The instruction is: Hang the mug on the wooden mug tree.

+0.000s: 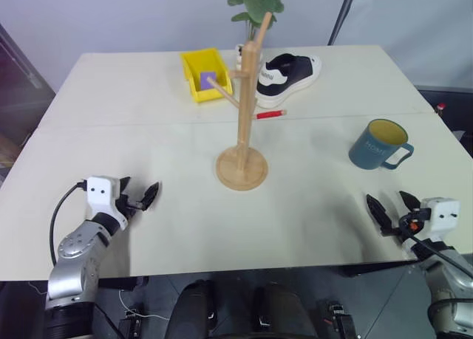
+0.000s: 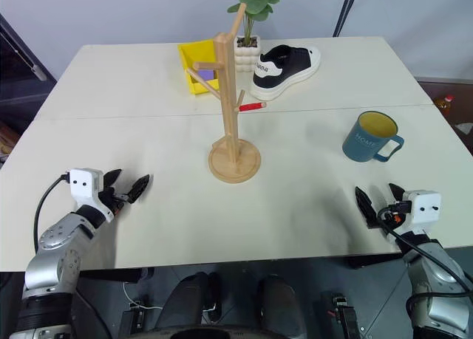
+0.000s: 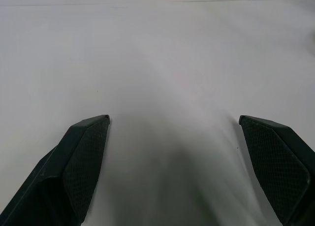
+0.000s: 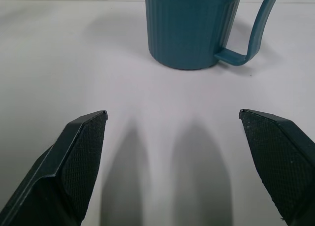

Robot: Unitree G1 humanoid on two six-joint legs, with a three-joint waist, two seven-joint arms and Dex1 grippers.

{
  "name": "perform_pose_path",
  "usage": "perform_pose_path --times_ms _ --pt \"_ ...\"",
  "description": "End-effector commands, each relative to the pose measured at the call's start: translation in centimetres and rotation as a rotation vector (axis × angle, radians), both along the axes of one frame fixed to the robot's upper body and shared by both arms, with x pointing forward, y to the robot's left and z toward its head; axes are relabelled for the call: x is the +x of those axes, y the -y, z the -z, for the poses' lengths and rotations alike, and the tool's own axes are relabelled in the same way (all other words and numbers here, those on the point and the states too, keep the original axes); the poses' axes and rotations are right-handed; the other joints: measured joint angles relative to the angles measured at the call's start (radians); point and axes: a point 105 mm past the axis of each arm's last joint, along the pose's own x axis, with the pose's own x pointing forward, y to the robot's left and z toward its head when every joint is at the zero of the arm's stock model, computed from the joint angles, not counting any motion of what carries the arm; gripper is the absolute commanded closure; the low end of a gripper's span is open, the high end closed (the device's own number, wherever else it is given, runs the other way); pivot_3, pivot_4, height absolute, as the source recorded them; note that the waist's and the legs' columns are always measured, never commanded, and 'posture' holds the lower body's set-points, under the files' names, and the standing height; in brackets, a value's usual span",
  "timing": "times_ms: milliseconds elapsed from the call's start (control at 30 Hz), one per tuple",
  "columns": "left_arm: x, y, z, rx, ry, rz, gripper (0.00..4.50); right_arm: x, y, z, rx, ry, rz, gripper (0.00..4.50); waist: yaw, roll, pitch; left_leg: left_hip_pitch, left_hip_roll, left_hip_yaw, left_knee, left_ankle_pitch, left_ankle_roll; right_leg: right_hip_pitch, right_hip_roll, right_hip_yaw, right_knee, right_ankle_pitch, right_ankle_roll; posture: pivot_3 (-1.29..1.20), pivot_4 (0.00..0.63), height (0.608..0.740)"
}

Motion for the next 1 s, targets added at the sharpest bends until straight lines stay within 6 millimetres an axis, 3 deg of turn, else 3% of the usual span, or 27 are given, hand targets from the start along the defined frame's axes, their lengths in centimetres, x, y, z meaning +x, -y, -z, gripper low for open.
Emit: perform_pose_path --times_ms 33,300,400,633,767,1000 --pt "0.0 0.1 -0.8 -0.002 0.024 0.005 0.00 0.1 0.0 -1.0 -0.015 0.036 -0.001 0.05 0.000 0.000 0.000 0.000 0.000 0.000 0.000 0.000 0.000 0.000 0.000 0.000 0.000 0.000 0.000 0.00 0.150 0.740" --pt "0.2 0.8 -1.5 -0.010 0.041 0.035 0.00 -0.1 0.3 -1.2 -0.039 0.034 0.023 0.05 0.000 0.000 0.000 0.000 0.000 0.000 0.000 0.000 0.000 0.000 0.000 0.000 0.000 0.000 0.000 0.00 0.150 0.740" --pt "0.4 1.8 -2.8 -0.019 0.079 0.085 0.00 -0.1 0.4 -1.1 -0.048 0.023 0.028 0.05 0.001 0.000 0.000 0.000 0.000 0.000 0.000 0.000 0.000 0.000 0.000 0.000 0.000 0.000 0.000 0.00 0.150 0.740" --pt "-2.7 8.3 -5.9 -0.059 0.158 0.504 0.00 0.9 1.0 -1.8 -0.053 0.048 0.103 0.05 -0.002 0.000 0.000 0.000 0.000 0.000 0.000 0.000 0.000 0.000 0.000 0.000 0.000 0.000 0.000 0.00 0.150 0.740" --pt "-6.9 13.7 -7.1 -0.045 0.115 0.888 0.00 2.1 2.1 -2.6 -0.061 0.097 0.232 0.05 -0.002 0.001 0.000 0.000 0.000 0.000 0.000 0.000 0.000 0.000 0.000 0.000 0.000 0.000 0.000 0.00 0.150 0.740" --pt "-7.7 16.9 -9.1 -0.005 0.164 1.054 0.00 3.8 2.7 -3.2 -0.095 0.133 0.329 0.05 0.000 0.004 -0.002 0.000 -0.001 0.000 0.001 0.000 0.000 0.001 0.001 0.000 0.000 0.000 0.000 0.00 0.150 0.740"
